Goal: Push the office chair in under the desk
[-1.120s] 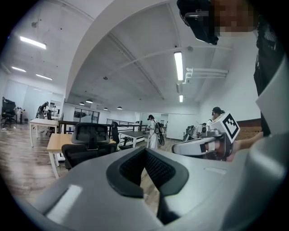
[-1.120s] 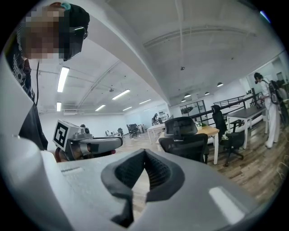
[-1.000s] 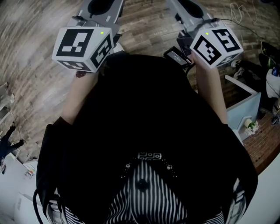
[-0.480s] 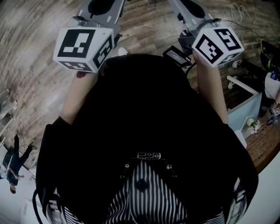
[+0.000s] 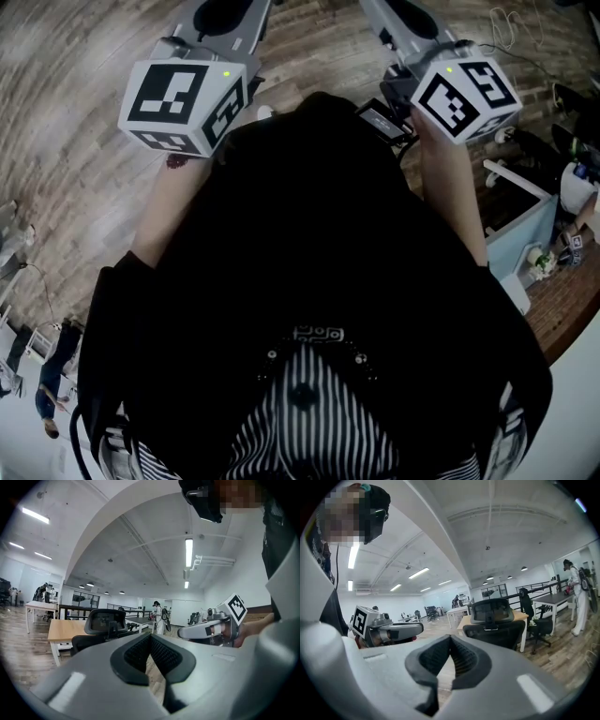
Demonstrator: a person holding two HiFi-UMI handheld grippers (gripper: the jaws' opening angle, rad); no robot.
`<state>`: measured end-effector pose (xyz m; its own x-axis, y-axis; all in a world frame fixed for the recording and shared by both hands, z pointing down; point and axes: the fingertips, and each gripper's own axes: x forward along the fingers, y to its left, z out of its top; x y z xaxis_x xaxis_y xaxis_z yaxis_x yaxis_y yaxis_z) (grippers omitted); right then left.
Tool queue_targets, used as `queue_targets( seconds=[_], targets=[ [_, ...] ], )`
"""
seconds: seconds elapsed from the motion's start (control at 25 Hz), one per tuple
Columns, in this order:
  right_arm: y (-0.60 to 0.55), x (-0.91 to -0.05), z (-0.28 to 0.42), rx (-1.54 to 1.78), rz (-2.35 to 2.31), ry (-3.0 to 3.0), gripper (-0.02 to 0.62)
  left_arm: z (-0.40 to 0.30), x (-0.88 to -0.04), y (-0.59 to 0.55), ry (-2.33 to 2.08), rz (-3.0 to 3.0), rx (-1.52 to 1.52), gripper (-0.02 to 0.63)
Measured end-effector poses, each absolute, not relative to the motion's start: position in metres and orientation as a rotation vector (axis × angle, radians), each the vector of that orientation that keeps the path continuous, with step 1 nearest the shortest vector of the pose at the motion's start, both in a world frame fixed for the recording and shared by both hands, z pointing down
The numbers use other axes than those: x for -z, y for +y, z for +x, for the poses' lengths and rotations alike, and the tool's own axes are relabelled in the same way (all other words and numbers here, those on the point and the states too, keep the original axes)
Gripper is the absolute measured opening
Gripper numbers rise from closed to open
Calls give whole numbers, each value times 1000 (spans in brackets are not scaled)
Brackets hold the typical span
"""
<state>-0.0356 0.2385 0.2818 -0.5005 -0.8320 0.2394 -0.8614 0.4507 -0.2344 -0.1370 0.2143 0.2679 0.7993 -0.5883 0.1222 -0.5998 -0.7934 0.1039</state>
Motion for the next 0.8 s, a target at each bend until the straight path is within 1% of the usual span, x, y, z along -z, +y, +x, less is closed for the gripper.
queue_targets(
  seconds=[0.2, 0.44, 0.68, 0.8],
  targets=[
    [228, -281, -42, -504, 1540, -2588, 0, -143, -274, 203, -927, 2836, -122, -2],
    [214, -291, -31, -532, 1527, -2581, 0, -142, -272, 195, -943, 2831, -130, -2],
    [168, -292, -52, -504, 1457, -2610, 0, -165, -273, 151, -1033, 2797, -126, -2],
    [138, -295, -50, -536, 1433, -2622, 0, -165, -276, 124, -1060, 2789, -126, -2]
  ],
)
